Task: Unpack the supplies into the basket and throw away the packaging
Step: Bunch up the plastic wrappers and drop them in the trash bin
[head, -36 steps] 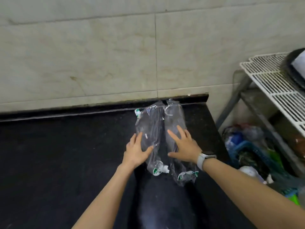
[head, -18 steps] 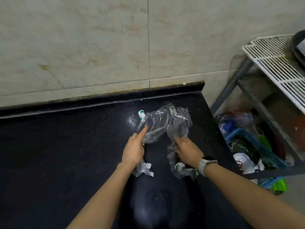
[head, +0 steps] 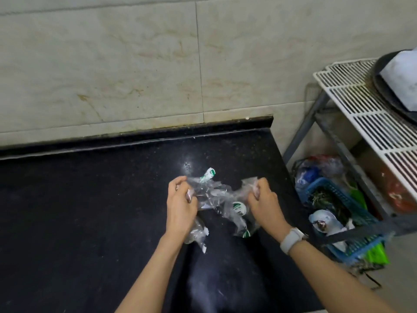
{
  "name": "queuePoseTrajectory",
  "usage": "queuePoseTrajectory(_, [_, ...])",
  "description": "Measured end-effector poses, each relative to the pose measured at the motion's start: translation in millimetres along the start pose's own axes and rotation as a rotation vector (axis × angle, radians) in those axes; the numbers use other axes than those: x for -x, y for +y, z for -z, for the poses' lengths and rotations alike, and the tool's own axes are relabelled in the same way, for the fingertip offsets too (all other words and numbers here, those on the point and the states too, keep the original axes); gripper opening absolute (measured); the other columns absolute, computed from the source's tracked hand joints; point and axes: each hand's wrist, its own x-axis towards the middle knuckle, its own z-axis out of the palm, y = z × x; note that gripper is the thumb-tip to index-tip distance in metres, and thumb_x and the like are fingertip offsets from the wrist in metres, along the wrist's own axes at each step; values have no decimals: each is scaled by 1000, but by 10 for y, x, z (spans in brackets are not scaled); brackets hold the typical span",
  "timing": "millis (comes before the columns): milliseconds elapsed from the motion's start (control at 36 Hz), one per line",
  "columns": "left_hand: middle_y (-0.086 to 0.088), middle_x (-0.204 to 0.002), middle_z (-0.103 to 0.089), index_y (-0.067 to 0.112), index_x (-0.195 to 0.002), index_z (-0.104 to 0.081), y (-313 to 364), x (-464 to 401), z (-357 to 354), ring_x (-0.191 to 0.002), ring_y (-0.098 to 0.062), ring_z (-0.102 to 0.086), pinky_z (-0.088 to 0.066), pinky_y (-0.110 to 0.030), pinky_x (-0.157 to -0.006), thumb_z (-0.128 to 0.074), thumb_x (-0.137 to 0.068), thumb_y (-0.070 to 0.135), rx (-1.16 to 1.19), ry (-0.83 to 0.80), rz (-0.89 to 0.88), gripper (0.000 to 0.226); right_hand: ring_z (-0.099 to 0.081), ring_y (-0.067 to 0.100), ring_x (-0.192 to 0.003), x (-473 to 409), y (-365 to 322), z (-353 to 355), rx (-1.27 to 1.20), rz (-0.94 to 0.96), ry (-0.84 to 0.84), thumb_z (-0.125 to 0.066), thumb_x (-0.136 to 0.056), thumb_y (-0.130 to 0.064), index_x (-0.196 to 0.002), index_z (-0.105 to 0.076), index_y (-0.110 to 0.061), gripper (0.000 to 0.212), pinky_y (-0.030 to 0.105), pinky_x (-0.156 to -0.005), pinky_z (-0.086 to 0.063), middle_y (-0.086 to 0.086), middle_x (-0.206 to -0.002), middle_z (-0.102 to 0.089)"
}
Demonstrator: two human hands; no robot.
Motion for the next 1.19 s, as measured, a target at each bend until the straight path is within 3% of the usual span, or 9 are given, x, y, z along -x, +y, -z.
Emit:
queuePoseTrajectory(111, [6,-102,-61,28,-95,-44,87,125,7,-61,-4,-49,-35,-4,-64,-48,-80,-6,33,-60,19,38,-53,20,-57,224,44,137,-95,-52,99,-47,-90,-12,-97,-31,-28,23,34,-55,-37,-3,-67,-53])
queuePoseTrajectory(194, [8,-89,-59,34,-115,-46,172,207,-41,-67,-8,-50,-42,-21,-73,-44,-82,-4,63,-177,8,50,-61,20,-87,467,97,265,-143,-121,111,-50,-91,-32,-127,-26,-38,44,32,-74,-43,2,-106,-60])
queuePoseTrajectory(306, [9,-88,-45,32,-110,-53,311,298,-212,-73,-3,-46,-37,-27,-77,-45,-83,2,151,-359,-1,42,-28,11,-134,888,196,452,-249,-208,135,-68,-78,-41,-140,-2,-47,92,33,-106,-31,-4,-152,-21])
queuePoseTrajectory(417, [5,-106,-33,35,-111,-50,511,608,-403,-98,-6,-43,-37,-23,-86,-42,-88,4,361,-687,38,39,-13,-3,-127,1595,271,527,-262,-333,275,-68,-75,-46,-135,15,-51,102,28,-106,-20,-22,-138,-7])
queuePoseTrajectory(528, [3,-115,-26,34,-126,-41,614,1146,-563,-96,1,-41,-37,-3,-73,-35,-95,11,303,-1035,-116,39,-8,15,-143,2521,360,420,-273,-511,471,-52,-92,-20,-145,8,-29,80,33,-114,-15,-6,-150,-9])
queuePoseTrajectory(611, [-1,-114,-25,24,-144,-25,616,1628,-633,-95,-7,-40,-33,-4,-75,-36,-98,11,193,-1252,-266,49,-25,26,-131,3308,390,278,-275,-725,607,-38,-96,-8,-147,5,-25,69,14,-95,-20,6,-136,-24])
queuePoseTrajectory(833, [2,-112,-55,10,-128,-53,728,3353,-755,-103,-10,-49,-38,-14,-80,-64,-83,5,113,-1531,-437,47,-47,28,-95,5481,177,-174,-104,-1134,1029,-48,-91,-1,-145,-16,-9,64,17,-78,-31,11,-96,-45])
queuePoseTrajectory(972, [-1,-103,-68,20,-113,-66,747,4615,-678,-100,-19,-61,-47,-37,-94,-72,-77,23,-38,-1668,-645,36,-48,29,-126,6705,-39,-596,-210,-1337,1382,-54,-89,-5,-141,-33,-14,57,37,-108,-36,12,-139,-48])
queuePoseTrajectory(1194, [-10,-105,-65,23,-120,-57,755,6747,-673,-100,-26,-56,-43,-31,-81,-63,-85,28,-91,-1838,-1041,35,-55,35,-110,8362,46,-786,-122,-1729,1714,-65,-83,-18,-128,-43,-12,50,42,-95,-41,15,-122,-58])
